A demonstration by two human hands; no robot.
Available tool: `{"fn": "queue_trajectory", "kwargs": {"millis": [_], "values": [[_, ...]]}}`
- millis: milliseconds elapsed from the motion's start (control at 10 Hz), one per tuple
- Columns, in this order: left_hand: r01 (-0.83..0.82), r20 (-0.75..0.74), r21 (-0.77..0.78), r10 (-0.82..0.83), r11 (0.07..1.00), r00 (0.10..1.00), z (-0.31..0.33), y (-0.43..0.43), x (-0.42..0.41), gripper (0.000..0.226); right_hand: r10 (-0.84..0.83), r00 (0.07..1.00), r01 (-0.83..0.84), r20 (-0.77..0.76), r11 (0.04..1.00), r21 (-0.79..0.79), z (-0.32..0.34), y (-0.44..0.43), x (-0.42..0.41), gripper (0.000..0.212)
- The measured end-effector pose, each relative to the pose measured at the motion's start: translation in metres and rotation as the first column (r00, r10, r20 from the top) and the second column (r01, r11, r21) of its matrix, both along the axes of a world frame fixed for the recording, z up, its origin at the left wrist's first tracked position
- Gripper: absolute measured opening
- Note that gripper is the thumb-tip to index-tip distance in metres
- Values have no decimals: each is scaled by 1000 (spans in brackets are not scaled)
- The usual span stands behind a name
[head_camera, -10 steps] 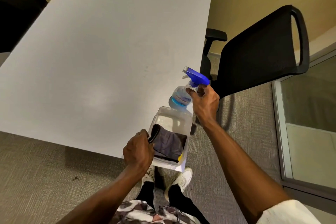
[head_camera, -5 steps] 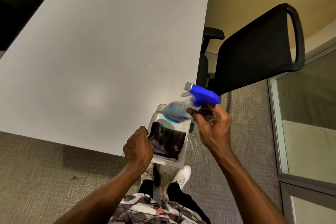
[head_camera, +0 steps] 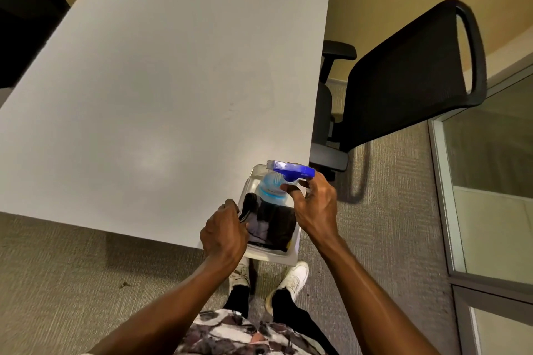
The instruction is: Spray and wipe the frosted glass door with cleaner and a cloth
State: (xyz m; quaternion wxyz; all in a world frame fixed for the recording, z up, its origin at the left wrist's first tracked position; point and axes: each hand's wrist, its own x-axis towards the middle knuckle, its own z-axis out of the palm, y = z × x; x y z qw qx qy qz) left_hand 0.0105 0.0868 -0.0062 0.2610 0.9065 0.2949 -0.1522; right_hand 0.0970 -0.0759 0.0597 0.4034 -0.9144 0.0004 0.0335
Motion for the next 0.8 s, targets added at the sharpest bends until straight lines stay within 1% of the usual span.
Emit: {"fn": "queue_trajectory", "kwargs": {"millis": [100, 300, 500, 600, 700, 800], "values": [[13, -13, 9, -13, 1000, 1000, 2, 0, 1, 26, -8, 1000, 8, -12, 1000, -16, -1, 1, 0, 36], [50, -13, 10, -50, 999, 999, 4, 1, 0, 27, -11, 996, 6, -87, 998, -56, -2, 2, 6, 45], [96, 3, 30, -96, 995, 995, 4, 2, -2, 32, -12, 991, 5, -134, 998, -55, -7, -1, 3, 52], [185, -22, 75, -184, 980, 983, 7, 1, -1, 38, -3, 986, -11, -166, 996, -83, -4, -8, -4, 58], [295, -82, 120, -287, 948, 954, 14, 0, 4, 43, -18, 984, 6, -176, 998, -68, -6, -21, -15, 63], [371, -141, 224, -346, 901, 927, 27, -5, 7, 42, -87, 982, 71, -167, 993, -98, -11, -40, -29, 59]]}}
